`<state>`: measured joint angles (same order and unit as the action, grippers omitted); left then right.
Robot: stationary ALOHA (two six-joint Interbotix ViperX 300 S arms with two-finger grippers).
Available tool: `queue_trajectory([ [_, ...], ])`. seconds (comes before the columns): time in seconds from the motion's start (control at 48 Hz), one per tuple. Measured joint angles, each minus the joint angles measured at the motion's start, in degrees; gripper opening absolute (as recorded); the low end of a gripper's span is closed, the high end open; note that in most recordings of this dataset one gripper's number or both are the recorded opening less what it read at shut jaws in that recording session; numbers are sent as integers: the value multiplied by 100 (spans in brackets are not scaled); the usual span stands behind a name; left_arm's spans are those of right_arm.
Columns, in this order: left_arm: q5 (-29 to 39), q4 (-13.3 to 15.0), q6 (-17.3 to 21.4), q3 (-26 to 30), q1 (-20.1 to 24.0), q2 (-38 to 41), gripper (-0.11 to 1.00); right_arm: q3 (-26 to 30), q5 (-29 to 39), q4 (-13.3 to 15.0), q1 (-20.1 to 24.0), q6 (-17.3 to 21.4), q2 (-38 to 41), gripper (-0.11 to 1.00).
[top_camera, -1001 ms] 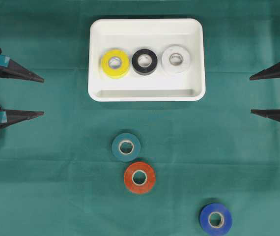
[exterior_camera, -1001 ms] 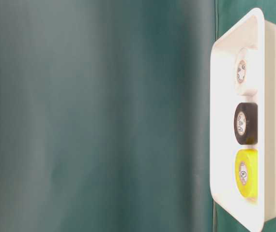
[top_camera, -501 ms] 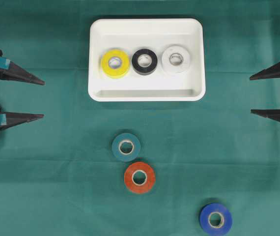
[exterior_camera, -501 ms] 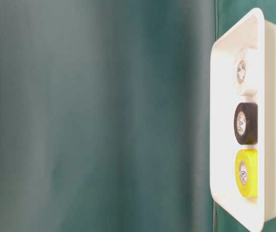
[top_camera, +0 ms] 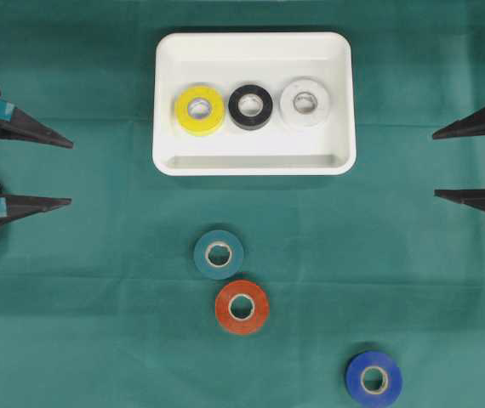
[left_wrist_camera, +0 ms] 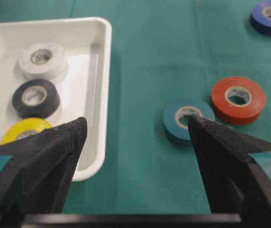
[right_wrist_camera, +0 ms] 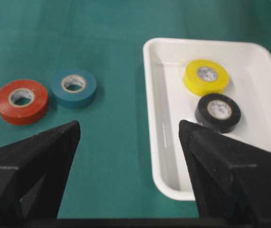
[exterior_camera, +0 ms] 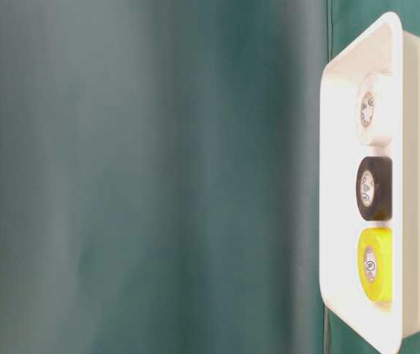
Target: Pick up the tape from a random location and place it into the white case.
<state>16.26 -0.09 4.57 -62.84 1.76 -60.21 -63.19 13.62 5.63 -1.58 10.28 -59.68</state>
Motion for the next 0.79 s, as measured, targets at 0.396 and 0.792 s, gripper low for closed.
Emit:
queue_trajectory([
  [0.396,26,0,0,0,-97,18,87,9,9,18,0,0,0,80],
  [0.792,-114,9,-9,0,-149,18,87,62,-35,53,0,-18,0,80],
])
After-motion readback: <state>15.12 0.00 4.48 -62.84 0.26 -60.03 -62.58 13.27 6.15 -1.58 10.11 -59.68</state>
